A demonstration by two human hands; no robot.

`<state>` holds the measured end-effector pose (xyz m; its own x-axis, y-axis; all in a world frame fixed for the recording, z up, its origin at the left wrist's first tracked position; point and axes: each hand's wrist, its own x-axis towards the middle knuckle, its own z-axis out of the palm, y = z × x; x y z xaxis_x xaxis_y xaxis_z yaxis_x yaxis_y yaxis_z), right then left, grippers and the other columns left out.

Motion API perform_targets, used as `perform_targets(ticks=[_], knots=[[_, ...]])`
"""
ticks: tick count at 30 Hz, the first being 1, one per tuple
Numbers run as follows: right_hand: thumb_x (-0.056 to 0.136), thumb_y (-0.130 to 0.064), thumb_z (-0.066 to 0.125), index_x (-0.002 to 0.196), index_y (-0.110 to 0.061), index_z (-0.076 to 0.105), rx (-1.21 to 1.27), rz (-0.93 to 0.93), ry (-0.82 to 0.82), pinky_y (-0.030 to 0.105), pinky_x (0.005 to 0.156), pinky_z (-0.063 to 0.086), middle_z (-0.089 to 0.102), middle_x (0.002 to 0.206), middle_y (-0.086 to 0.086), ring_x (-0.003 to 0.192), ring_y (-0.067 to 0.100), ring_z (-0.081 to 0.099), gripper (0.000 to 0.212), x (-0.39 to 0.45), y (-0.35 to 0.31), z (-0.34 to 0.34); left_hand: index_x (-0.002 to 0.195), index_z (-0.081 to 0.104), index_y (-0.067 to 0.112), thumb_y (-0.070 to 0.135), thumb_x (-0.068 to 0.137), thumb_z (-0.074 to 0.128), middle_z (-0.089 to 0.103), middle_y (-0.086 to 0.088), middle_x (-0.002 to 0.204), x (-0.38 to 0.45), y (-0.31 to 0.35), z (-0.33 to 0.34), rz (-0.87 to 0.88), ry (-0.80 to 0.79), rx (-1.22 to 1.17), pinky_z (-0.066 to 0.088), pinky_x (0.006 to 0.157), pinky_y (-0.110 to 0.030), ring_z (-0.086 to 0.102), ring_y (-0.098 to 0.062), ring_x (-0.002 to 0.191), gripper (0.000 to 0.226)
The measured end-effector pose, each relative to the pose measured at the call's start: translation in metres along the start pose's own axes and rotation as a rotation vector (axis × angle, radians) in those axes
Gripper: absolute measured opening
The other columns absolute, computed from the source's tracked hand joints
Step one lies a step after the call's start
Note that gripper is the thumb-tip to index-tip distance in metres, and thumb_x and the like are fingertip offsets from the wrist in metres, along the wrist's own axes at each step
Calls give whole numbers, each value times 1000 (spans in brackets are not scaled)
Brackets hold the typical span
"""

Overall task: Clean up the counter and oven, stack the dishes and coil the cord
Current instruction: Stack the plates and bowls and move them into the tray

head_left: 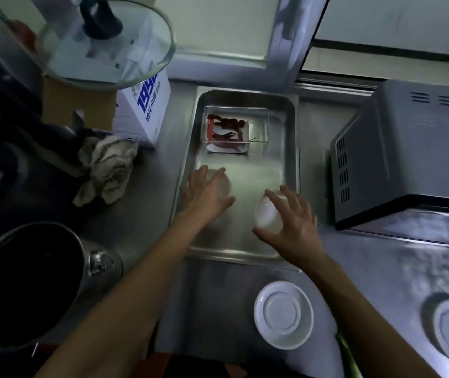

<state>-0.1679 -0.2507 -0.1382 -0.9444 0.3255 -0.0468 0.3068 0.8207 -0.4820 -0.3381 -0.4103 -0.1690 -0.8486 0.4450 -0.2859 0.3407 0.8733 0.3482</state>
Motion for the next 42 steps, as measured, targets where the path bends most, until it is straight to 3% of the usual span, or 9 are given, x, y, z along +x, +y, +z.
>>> perform_targets(ticks=[19,26,29,33,37,42], knots=[[75,-61,73,150,-46,25,47,174,-55,54,114,24,15,163,-8,148,20,11,90,64,1,29,148,30,38,55,81,71,7,-8,162,100,-10,19,97,-25,59,19,114,-64,3,-35,149,81],[75,-60,74,151,-43,24,50,117,-96,58,116,25,15,164,-3,149,25,13,92,87,4,31,153,20,37,63,83,63,-3,-7,164,96,-16,29,144,-40,76,4,117,-61,-6,-33,151,86],[76,-59,74,151,-42,25,34,89,-105,58,114,26,15,163,-2,149,24,12,92,102,2,30,150,30,34,58,91,54,8,-8,163,87,-20,21,178,20,97,14,118,-56,1,-32,151,68],[77,-60,72,151,-39,27,13,15,-112,58,113,25,15,163,-1,149,26,12,90,125,-11,33,145,45,24,38,97,51,34,-8,155,63,-29,-1,182,161,108,28,115,-50,24,-30,146,50],[78,-58,72,152,-35,29,-43,-82,-120,58,111,29,16,163,3,149,30,13,88,150,-39,40,132,54,18,25,94,50,54,-9,135,49,-51,-18,149,265,67,44,101,-48,46,-29,125,39],[77,-58,72,152,-37,28,-99,-190,-182,59,110,26,16,164,3,149,32,10,90,171,-66,67,112,63,15,19,96,40,64,-9,106,43,-72,-27,122,344,43,50,83,-44,58,-30,101,28]])
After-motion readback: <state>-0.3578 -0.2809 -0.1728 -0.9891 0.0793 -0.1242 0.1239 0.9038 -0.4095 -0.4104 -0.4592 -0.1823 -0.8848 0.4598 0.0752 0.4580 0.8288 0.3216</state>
